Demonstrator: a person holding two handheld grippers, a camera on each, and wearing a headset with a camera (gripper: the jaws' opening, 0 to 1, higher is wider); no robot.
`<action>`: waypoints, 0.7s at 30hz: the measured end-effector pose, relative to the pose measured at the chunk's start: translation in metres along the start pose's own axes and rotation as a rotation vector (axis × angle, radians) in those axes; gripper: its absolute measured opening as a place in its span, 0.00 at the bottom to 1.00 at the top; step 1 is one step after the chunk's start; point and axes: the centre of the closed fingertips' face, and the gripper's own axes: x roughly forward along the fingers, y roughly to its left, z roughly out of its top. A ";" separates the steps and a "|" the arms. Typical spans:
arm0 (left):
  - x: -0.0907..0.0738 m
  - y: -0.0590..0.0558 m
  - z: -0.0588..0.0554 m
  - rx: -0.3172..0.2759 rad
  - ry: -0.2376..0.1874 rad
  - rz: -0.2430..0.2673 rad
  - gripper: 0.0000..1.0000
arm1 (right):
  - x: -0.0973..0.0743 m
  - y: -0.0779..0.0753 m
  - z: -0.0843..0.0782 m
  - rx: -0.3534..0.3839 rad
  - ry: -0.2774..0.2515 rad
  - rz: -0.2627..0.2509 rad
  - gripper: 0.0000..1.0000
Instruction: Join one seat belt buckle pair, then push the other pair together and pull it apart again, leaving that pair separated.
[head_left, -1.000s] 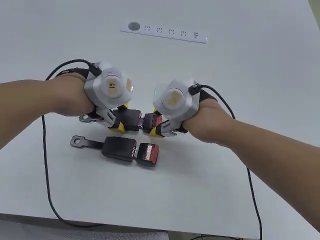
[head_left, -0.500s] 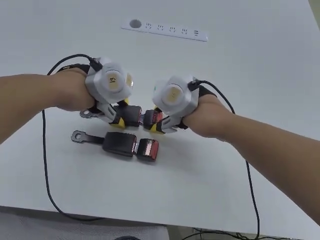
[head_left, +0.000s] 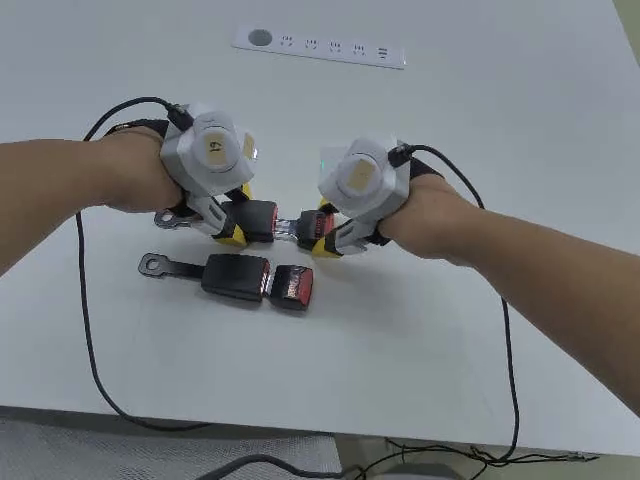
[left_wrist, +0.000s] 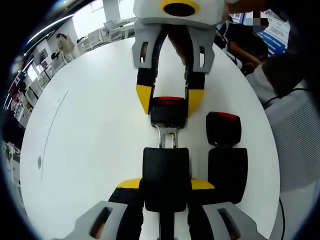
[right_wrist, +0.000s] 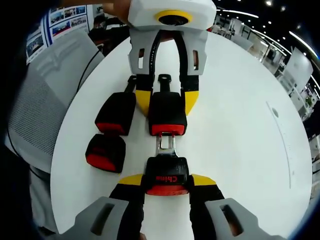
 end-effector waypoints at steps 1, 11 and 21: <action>0.000 0.000 0.000 0.000 0.000 -0.001 0.33 | -0.002 0.000 -0.003 0.003 0.000 -0.002 0.31; 0.001 0.001 0.000 0.005 0.003 -0.004 0.33 | -0.025 -0.006 -0.047 0.048 0.016 -0.041 0.32; 0.000 -0.001 0.002 0.002 0.006 -0.003 0.34 | -0.046 -0.007 -0.079 0.063 0.048 -0.039 0.32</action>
